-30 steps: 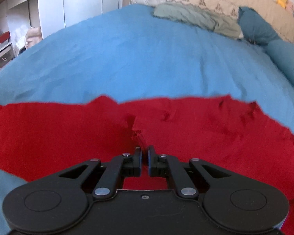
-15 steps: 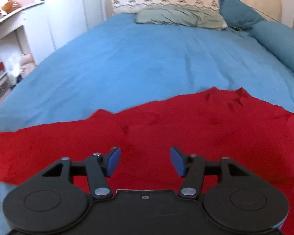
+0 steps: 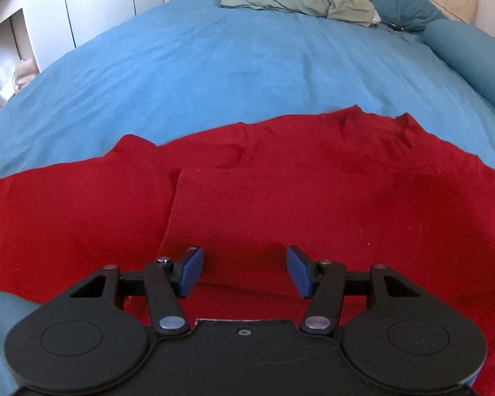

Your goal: Fold small clothes

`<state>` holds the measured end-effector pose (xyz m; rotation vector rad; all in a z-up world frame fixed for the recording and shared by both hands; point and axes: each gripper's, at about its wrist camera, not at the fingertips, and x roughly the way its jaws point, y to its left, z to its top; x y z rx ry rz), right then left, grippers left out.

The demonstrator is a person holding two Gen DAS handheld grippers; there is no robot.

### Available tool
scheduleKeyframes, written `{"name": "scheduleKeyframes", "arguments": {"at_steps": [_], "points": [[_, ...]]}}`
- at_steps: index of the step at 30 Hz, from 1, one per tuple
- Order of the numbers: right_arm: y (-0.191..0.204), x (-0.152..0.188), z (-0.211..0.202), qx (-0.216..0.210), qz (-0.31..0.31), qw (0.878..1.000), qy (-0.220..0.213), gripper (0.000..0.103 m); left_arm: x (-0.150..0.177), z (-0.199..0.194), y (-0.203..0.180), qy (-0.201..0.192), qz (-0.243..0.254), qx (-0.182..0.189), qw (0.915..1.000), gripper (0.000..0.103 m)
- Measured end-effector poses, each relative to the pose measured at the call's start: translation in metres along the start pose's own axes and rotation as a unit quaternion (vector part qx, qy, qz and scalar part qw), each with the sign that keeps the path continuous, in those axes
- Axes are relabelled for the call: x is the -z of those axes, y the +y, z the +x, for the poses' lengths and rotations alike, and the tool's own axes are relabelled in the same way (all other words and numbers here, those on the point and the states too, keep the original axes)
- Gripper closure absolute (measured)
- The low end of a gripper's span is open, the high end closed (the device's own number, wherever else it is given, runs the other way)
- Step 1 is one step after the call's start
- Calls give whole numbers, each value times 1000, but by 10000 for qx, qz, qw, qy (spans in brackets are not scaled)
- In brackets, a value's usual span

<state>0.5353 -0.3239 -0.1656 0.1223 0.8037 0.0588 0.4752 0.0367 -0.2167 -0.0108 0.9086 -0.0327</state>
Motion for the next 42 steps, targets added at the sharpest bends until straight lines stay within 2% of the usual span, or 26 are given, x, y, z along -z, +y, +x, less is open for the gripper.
{"name": "scheduleKeyframes", "arguments": {"at_steps": [3, 6, 10, 12, 17, 19, 21, 23, 25, 30, 34, 36, 42], "points": [[-8, -16, 33, -4, 213, 9998, -22, 5, -2, 1, 1, 35, -87, 17, 10000, 42], [-20, -19, 65, 267, 75, 9989, 366, 6, -4, 1, 2, 65, -125, 64, 9999, 42], [-26, -24, 67, 267, 121, 9988, 386, 6, -8, -2, 7, 71, -159, 112, 9998, 42], [-18, -24, 54, 248, 23, 9992, 313, 5, -11, -9, 11, 9, -192, 42, 9998, 42], [17, -31, -7, -262, -118, 9994, -216, 4, -19, -45, 36, -151, -537, -106, 9984, 41], [37, -35, -31, -445, -127, 9985, -302, 0, -22, -64, 54, -247, -741, -188, 9968, 39], [61, -37, -48, -676, -166, 9975, -126, 0, -24, -85, 76, -361, -980, -280, 9941, 32], [80, -35, -61, -876, -157, 9960, -36, 0, -25, -102, 97, -457, -1184, -416, 9910, 18], [106, -30, -67, -987, -226, 9948, 92, 0, -24, -117, 122, -567, -1405, -600, 9866, 9], [163, -16, -73, -1089, -436, 9928, 223, 0, -12, -135, 187, -644, -1987, -1081, 9720, 8], [196, -5, -68, -1187, -517, 9909, 355, 0, 5, -133, 243, -815, -2539, -1322, 9547, 9], [211, 2, -63, -1211, -572, 9901, 410, 0, 15, -126, 271, -804, -2706, -1477, 9479, 10], [231, 23, -54, -1150, -774, 9894, 442, 0, 36, -96, 335, -773, -3117, -1704, 9316, 25]]}}
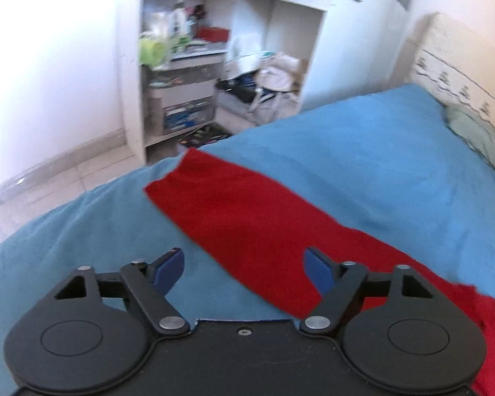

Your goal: Fold small clothes

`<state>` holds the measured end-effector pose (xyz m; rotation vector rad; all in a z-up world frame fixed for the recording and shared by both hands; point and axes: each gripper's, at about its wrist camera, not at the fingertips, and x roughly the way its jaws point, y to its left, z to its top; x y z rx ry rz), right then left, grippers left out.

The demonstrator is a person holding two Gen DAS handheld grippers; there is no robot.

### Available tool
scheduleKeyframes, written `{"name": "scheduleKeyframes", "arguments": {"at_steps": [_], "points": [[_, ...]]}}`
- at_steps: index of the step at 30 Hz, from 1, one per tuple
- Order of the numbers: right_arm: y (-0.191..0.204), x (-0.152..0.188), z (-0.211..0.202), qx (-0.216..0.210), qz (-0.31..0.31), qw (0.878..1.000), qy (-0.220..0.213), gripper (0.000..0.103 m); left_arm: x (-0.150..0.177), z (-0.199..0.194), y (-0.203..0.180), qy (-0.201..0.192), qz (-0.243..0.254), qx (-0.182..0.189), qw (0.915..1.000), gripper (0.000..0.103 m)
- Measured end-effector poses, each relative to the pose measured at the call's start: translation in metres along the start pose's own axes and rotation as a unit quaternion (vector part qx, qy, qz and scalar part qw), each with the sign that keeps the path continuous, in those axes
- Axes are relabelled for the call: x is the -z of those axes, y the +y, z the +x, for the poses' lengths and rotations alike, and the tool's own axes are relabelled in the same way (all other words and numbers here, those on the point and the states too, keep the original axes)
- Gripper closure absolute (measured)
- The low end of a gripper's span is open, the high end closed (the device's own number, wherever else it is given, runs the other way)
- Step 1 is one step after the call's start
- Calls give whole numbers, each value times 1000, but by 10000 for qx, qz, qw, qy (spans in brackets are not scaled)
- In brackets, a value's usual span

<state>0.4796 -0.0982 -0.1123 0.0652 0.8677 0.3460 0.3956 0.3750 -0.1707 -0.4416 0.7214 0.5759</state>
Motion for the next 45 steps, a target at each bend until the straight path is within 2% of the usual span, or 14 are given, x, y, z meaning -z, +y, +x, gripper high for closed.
{"name": "scheduleKeyframes", "arguments": {"at_steps": [7, 9, 10, 12, 14, 20, 26, 29, 32, 34, 37, 39, 42, 45], "points": [[9, 10, 24, 120, -60, 9998, 123, 0, -7, 46, 26, 104, -455, -154, 9988, 46], [12, 14, 30, 132, -45, 9998, 142, 0, -9, 49, 26, 6, -439, -217, 9988, 47], [12, 15, 32, 147, -41, 9998, 154, 0, -11, 49, 24, -30, -386, -267, 9989, 52], [13, 17, 35, 170, -31, 9997, 169, 0, -14, 52, 21, -81, -246, -371, 9990, 68], [12, 18, 35, 193, -19, 9997, 155, 0, -15, 55, 20, -81, -176, -419, 9989, 94], [6, 17, 30, 270, 80, 9996, 46, 0, -19, 44, 9, -236, 67, -433, 9988, 98], [-12, 11, 12, 400, 200, 9988, -193, 0, -22, -13, -49, -850, 679, 81, 9940, 98], [-28, 8, -3, 471, 374, 9976, -342, 0, -13, -50, -102, -1119, 1173, 604, 9849, 98], [-47, 5, -20, 597, 562, 9955, -475, 0, 8, -88, -165, -1272, 1632, 1294, 9698, 98], [-63, 4, -33, 704, 683, 9935, -570, 0, 32, -109, -214, -1223, 1948, 1839, 9556, 98], [-90, 5, -50, 890, 847, 9901, -674, 0, 75, -125, -279, -952, 2356, 2452, 9356, 98], [-111, 8, -58, 1074, 958, 9872, -682, 0, 117, -132, -321, -712, 2716, 2795, 9182, 98], [-141, 18, -64, 1300, 1117, 9833, -614, 0, 179, -125, -366, -287, 3294, 3034, 8936, 98], [-171, 34, -67, 1382, 1408, 9792, -464, 0, 228, -105, -388, 158, 3693, 2996, 8796, 98]]}}
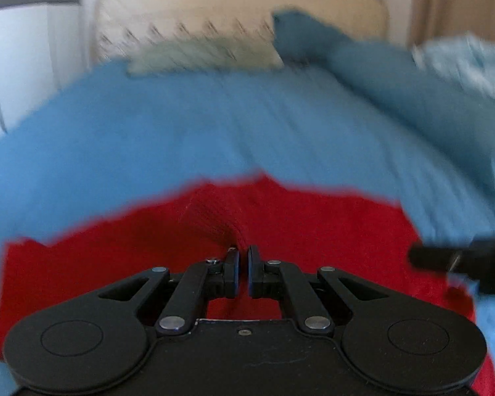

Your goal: Fold small clothes

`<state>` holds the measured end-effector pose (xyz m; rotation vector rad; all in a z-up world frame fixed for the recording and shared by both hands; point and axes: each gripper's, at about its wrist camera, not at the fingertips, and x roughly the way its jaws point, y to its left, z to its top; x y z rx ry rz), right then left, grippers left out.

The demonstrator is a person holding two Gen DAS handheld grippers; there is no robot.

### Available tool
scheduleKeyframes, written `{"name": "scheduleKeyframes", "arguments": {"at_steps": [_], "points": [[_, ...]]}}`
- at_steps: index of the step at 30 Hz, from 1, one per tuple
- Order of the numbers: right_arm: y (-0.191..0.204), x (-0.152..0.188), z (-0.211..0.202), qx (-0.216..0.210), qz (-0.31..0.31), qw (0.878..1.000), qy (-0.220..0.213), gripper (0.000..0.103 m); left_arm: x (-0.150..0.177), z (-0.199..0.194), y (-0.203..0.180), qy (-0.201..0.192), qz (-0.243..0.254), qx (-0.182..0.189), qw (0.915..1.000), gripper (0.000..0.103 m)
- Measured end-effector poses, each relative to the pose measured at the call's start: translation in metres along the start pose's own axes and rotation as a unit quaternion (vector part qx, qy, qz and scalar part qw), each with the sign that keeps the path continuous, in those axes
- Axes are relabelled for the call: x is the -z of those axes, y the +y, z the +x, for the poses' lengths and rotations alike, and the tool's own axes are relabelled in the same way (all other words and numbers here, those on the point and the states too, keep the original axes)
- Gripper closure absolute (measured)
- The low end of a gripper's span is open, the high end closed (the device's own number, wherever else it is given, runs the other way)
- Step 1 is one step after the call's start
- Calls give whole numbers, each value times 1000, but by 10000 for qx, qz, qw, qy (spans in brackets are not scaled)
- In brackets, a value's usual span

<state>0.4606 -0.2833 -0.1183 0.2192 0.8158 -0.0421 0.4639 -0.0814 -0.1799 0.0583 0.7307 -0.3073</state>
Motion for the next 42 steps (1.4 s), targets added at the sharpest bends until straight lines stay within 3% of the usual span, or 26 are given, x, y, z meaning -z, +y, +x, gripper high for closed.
{"name": "scheduleKeyframes", "arguments": {"at_steps": [3, 6, 7, 10, 11, 12, 16, 20, 23, 25, 31, 33, 35, 42], "points": [[-21, 9, 6, -19, 158, 9997, 171, 0, 15, 22, -14, 367, 27, 53, 9993, 98], [-28, 16, 11, -60, 193, 9994, 273, 0, 16, 23, -16, 437, 164, 89, 9989, 93], [-29, 17, 12, -73, 212, 9993, 287, 0, 18, 22, -16, 423, 206, 119, 9988, 87], [-29, 14, 12, -189, 326, 9988, 308, 0, 17, 8, -5, 421, 234, 53, 9988, 48], [-30, 13, 12, -271, 374, 9984, 338, 0, 18, 1, 2, 392, 202, -47, 9990, 39], [-29, 12, 13, -372, 422, 9977, 387, 0, 20, -7, 12, 359, 151, -158, 9991, 37], [-9, 6, 27, -709, 345, 9956, 500, 0, 31, -30, 52, 384, 80, -676, 9969, 34], [23, 8, 45, -771, -89, 9959, 461, 1, 43, -40, 94, 430, -47, -1262, 9911, 27], [39, 15, 63, -819, -226, 9947, 570, 19, 53, -44, 124, 498, -277, -1589, 9857, 27], [46, 19, 73, -784, -277, 9945, 629, 26, 58, -47, 141, 543, -435, -1734, 9824, 27], [61, 25, 85, -435, -527, 9963, 517, 38, 67, -47, 163, 639, -633, -1850, 9786, 27], [63, 23, 86, -227, -614, 9966, 494, 65, 68, -46, 163, 678, -645, -1858, 9781, 27], [66, 19, 86, -258, -671, 9961, 506, 80, 71, -47, 164, 706, -667, -1865, 9777, 27], [54, -28, 32, -186, -937, 9949, -318, 81, 68, -40, 162, 766, -638, -1801, 9786, 27]]}}
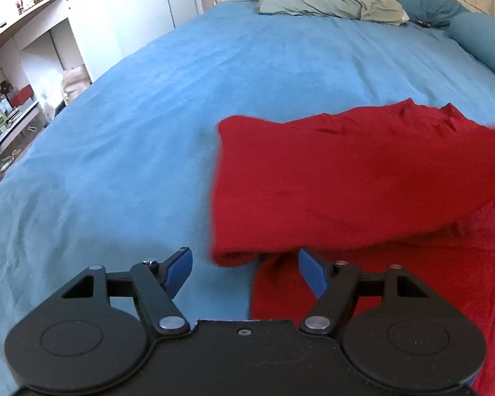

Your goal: Fold small clothes

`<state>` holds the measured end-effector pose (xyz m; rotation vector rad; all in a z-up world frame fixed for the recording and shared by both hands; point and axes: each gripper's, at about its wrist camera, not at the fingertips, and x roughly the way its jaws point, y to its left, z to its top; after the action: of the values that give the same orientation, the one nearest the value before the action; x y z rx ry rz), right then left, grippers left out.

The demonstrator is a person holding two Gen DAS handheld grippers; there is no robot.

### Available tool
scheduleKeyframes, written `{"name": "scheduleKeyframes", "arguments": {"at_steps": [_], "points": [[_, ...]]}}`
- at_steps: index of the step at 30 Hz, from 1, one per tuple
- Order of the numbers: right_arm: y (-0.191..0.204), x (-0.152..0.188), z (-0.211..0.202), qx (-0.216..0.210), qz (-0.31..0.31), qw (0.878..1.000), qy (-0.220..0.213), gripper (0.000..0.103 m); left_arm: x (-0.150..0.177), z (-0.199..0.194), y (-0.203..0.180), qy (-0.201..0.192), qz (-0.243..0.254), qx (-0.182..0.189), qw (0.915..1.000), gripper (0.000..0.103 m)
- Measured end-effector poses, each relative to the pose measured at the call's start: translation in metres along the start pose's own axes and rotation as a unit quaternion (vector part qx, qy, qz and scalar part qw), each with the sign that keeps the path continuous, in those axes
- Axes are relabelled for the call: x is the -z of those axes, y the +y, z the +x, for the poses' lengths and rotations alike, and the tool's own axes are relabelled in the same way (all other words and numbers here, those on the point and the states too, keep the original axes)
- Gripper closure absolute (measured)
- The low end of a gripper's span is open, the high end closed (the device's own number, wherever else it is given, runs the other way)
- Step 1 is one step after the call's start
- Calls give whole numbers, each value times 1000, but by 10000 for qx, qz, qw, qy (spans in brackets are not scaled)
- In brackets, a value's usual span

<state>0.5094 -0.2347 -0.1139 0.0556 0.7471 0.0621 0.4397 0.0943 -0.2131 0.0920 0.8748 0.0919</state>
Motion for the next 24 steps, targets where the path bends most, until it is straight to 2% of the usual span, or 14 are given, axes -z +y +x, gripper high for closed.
{"name": "scheduleKeyframes", "arguments": {"at_steps": [3, 6, 8, 12, 16, 20, 22, 23, 24], "points": [[-36, -12, -23, 439, 170, 9986, -226, 81, -3, 5, -4, 9, -12, 89, 10000, 27], [-77, 2, -19, 833, 278, 9961, 71, 81, -8, 15, -8, 85, -115, 127, 9998, 27], [-96, 17, -6, 808, 408, 9954, 322, 81, -11, 21, -8, 117, -224, 61, 9997, 26], [-106, 43, 17, 736, 326, 9949, 605, 81, -10, 23, -1, 179, -433, -15, 9989, 26], [-117, 57, 25, 721, 655, 9929, 676, 81, -5, 19, 0, 216, -230, -90, 9995, 26], [-114, 59, 19, 721, 546, 9931, 748, 77, -7, 14, 2, 328, -142, -112, 9993, 27], [-111, 53, 12, 763, 553, 9925, 774, 56, -11, 1, -1, 236, -63, -142, 9996, 28], [-107, 52, 4, 806, 497, 9929, 717, 33, -12, -6, -5, 124, 21, -122, 9998, 28], [-102, 51, -6, 806, 402, 9945, 542, 20, -15, -16, -9, -41, 129, -51, 9999, 27]]}}
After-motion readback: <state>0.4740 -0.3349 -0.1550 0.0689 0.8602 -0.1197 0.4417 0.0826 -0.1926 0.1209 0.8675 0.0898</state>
